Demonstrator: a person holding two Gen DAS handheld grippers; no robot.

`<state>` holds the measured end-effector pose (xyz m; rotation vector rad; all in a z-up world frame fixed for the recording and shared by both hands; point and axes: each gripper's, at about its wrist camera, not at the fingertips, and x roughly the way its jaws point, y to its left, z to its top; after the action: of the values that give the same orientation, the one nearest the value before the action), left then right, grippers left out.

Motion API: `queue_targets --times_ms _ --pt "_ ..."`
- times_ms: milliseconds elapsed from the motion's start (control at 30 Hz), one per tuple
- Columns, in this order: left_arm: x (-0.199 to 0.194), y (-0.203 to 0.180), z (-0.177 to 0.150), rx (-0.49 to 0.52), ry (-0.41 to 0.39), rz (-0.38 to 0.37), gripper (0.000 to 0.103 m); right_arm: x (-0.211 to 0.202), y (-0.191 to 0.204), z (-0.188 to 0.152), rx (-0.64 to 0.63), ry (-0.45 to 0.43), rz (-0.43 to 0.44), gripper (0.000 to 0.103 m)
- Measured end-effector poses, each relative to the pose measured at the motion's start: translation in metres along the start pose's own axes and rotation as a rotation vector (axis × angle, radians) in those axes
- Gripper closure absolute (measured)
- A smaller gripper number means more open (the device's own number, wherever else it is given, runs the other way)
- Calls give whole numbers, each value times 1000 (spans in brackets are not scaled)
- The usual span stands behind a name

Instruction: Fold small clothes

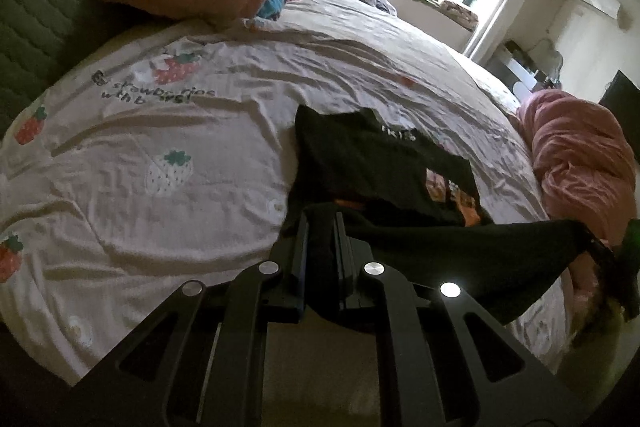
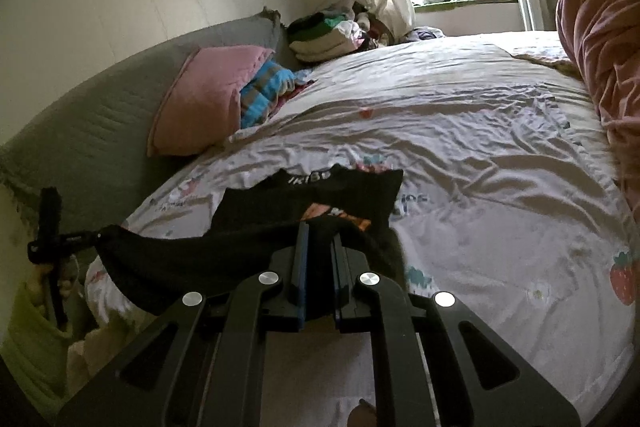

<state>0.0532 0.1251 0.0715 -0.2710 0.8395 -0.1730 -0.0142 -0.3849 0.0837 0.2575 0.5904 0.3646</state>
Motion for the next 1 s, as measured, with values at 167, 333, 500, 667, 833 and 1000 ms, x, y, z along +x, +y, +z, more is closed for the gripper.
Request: queue_targets --times_ms 167,333,500,667,833,1000 --pt "2 1 14 -25 -18 0 99 9 2 13 -24 -30 -27 95" --pt "6 0 28 -25 -37 18 99 21 3 24 -48 -49 -55 95" --pt "18 -6 44 -20 -57 48 99 36 -5 35 -49 -52 -72 95" --pt "36 -12 62 -14 -73 79 99 58 -18 44 -33 -32 -99 95" --pt "57 -18 75 11 -71 119 99 82 -30 48 -20 -5 -131 95" --pt "82 -19 85 11 -64 148 99 105 -39 49 -26 13 -162 95"
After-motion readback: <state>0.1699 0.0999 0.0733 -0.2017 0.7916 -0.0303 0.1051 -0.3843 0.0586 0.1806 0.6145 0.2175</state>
